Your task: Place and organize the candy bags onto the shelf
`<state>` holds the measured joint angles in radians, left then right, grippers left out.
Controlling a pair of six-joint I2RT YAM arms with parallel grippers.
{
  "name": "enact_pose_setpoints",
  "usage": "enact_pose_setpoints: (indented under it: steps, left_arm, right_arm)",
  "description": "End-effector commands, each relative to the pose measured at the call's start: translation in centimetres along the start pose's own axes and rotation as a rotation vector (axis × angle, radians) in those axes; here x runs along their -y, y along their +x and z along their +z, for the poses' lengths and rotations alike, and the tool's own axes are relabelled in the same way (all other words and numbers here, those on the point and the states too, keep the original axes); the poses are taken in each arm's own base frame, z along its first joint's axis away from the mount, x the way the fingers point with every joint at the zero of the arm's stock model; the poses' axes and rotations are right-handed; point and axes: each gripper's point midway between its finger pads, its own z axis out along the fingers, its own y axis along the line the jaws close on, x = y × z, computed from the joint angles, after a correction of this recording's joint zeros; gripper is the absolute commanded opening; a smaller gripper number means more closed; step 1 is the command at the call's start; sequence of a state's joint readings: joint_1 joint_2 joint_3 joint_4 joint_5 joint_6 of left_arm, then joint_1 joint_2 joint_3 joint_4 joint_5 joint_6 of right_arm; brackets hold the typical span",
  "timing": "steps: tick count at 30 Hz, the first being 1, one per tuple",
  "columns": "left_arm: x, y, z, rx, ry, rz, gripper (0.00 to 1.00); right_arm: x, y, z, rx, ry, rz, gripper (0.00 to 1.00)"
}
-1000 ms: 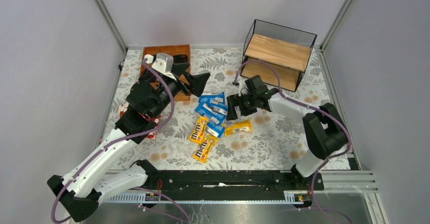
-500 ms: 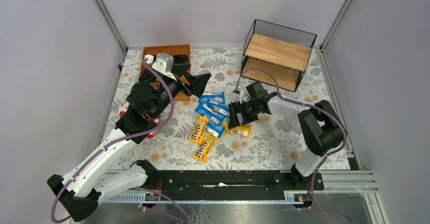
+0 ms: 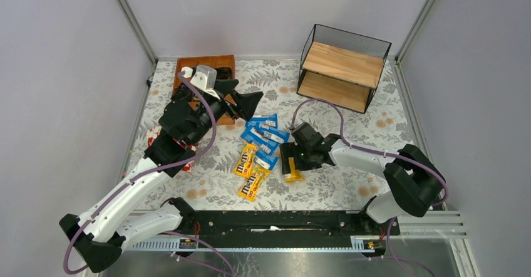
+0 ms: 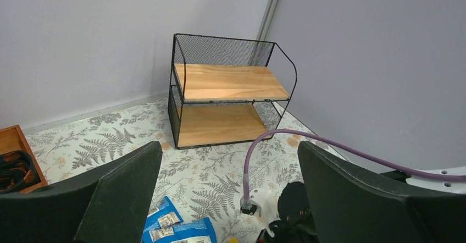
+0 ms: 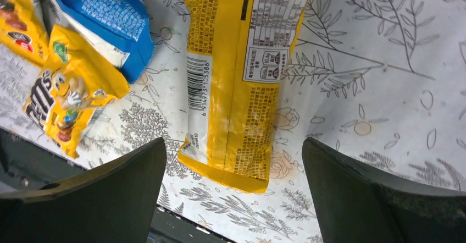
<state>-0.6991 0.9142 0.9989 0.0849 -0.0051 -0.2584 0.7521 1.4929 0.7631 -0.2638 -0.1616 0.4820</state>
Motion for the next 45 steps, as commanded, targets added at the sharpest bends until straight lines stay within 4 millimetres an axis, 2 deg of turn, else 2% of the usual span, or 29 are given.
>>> enact_pose_setpoints:
  steps: [1,7,13,22,30,37,45]
  left_arm:
    - [1.1,-1.6,0.1,0.055,0.048,-0.012,0.99]
    - [1.0,-1.9,-0.2,0.067,0.041,-0.006,0.99]
    - [1.3,-2.2,-0.4,0.073,0.046,-0.004,0.99]
    - [1.4,-1.9,-0.3,0.066,0.049,-0.007,0.99]
    - [1.5,-1.7,-0.2,0.060,0.051,-0.005,0.99]
    - [1.6,-1.5,-0.2,0.056,0.054,-0.004,0.99]
    - [1.7,-1.2,-0.1,0.048,0.057,0.000,0.99]
  right_arm:
    - [0.8,-1.5,-0.5,0.098,0.232,0.103,1.00]
    - [-0.4,-2.0,-0.2,0.140,0.309,0.085,1.00]
    - [-0.8,-1.5,0.2,0.120,0.307,0.046,1.00]
    - [-0.5,-0.4,0.8,0.072,0.314,0.006,0.91]
    - [-0.3,0.5,1.0,0.066,0.313,0.027,0.89]
    - [-0.4,1.4,1.3,0.048,0.325,0.022,0.80]
    - [-0.4,1.2,1.3,0.073,0.341,0.016,0.70]
